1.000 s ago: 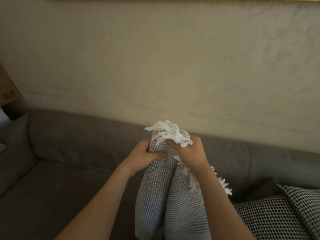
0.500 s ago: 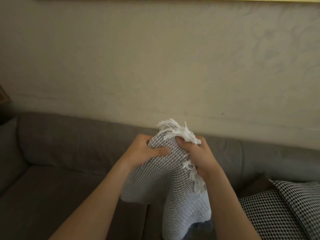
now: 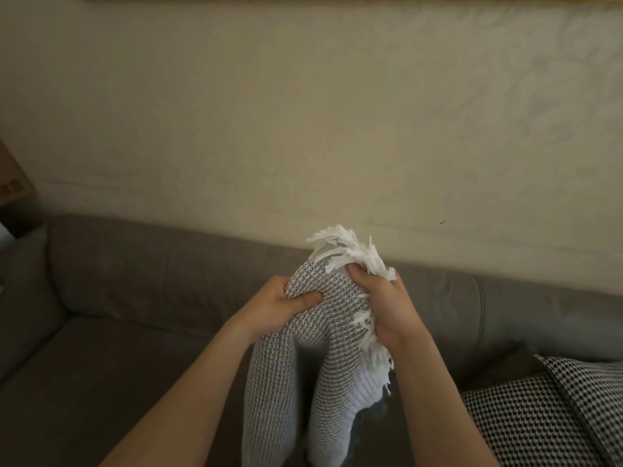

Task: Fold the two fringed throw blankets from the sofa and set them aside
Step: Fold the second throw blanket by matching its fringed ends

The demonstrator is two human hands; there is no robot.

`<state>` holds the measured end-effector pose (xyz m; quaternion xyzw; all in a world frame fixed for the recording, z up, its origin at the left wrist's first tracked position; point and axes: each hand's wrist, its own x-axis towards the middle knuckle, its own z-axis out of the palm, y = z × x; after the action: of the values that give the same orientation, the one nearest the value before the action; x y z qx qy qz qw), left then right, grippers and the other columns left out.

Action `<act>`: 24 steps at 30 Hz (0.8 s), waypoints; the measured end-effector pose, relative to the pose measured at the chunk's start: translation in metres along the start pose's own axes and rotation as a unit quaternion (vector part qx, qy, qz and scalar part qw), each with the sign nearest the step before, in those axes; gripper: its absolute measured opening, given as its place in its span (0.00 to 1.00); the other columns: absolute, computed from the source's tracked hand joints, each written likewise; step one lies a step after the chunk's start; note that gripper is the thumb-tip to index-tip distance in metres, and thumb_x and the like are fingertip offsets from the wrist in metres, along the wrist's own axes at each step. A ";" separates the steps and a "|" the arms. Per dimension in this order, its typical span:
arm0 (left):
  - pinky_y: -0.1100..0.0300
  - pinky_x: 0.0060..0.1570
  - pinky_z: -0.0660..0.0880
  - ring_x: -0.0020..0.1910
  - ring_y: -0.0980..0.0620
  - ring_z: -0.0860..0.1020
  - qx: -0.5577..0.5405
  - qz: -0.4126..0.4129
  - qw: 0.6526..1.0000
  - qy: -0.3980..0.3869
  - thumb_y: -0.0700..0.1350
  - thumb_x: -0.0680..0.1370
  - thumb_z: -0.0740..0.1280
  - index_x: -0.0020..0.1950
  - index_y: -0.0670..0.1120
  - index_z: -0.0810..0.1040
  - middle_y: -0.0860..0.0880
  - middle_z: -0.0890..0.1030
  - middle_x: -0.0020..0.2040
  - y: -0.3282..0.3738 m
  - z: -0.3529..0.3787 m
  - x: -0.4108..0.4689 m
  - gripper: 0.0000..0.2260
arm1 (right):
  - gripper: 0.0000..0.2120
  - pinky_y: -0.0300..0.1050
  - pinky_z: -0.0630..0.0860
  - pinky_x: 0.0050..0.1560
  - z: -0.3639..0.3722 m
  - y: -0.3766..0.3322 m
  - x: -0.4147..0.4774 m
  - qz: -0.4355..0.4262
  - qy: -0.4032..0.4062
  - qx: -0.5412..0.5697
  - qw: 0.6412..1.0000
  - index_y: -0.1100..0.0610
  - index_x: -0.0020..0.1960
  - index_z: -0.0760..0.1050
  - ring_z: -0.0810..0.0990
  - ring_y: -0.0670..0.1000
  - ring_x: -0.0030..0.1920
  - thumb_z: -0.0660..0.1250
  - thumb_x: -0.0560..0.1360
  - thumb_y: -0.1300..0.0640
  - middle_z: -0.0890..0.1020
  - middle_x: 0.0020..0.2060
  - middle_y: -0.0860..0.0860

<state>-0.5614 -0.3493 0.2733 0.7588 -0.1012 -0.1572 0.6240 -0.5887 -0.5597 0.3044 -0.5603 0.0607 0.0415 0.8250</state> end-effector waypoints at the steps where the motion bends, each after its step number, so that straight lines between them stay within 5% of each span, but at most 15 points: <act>1: 0.53 0.57 0.82 0.54 0.49 0.88 0.002 -0.006 1.000 -0.007 0.48 0.82 0.73 0.59 0.45 0.85 0.49 0.89 0.54 0.001 -0.001 -0.001 0.10 | 0.09 0.58 0.84 0.55 -0.001 -0.001 0.000 -0.012 0.007 -0.009 1.000 0.61 0.60 0.84 0.88 0.62 0.54 0.71 0.81 0.61 0.88 0.52 0.61; 6: 0.48 0.59 0.83 0.53 0.46 0.88 0.003 -0.038 0.999 -0.026 0.56 0.81 0.72 0.57 0.43 0.86 0.46 0.89 0.53 0.011 -0.003 0.001 0.16 | 0.06 0.59 0.84 0.56 -0.007 0.004 0.002 -0.102 0.021 -0.081 0.991 0.57 0.54 0.86 0.88 0.59 0.54 0.71 0.82 0.59 0.88 0.51 0.58; 11: 0.45 0.57 0.84 0.50 0.47 0.89 0.037 0.012 0.999 0.023 0.43 0.77 0.79 0.54 0.43 0.88 0.47 0.90 0.50 0.007 0.003 0.007 0.07 | 0.11 0.52 0.77 0.40 -0.006 0.007 0.005 -0.163 0.057 -0.194 0.966 0.61 0.42 0.81 0.79 0.50 0.38 0.70 0.82 0.58 0.83 0.36 0.53; 14: 0.43 0.58 0.84 0.50 0.45 0.89 0.027 0.020 0.999 0.033 0.40 0.73 0.82 0.53 0.43 0.88 0.46 0.90 0.50 0.005 0.008 0.007 0.10 | 0.16 0.48 0.70 0.34 -0.008 0.009 0.006 -0.191 0.074 -0.246 0.947 0.60 0.36 0.76 0.72 0.48 0.33 0.73 0.80 0.57 0.77 0.29 0.50; 20: 0.46 0.59 0.84 0.51 0.47 0.89 0.029 0.039 0.998 0.038 0.44 0.73 0.83 0.56 0.47 0.88 0.48 0.90 0.50 0.011 0.004 0.005 0.13 | 0.10 0.43 0.75 0.35 -0.006 0.003 -0.003 -0.212 0.012 -0.227 0.951 0.55 0.41 0.85 0.77 0.46 0.34 0.73 0.79 0.65 0.84 0.33 0.50; 24: 0.45 0.59 0.83 0.51 0.45 0.89 0.034 0.020 0.999 0.019 0.48 0.75 0.80 0.55 0.48 0.88 0.47 0.90 0.50 0.012 -0.006 0.007 0.10 | 0.06 0.49 0.76 0.40 -0.001 0.000 -0.003 -0.214 -0.001 -0.194 0.957 0.58 0.44 0.86 0.78 0.51 0.39 0.73 0.80 0.64 0.85 0.39 0.63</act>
<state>-0.5523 -0.3488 0.2855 0.7802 -0.1102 -0.1270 0.6025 -0.5914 -0.5603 0.3049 -0.7096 -0.0712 -0.1248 0.6898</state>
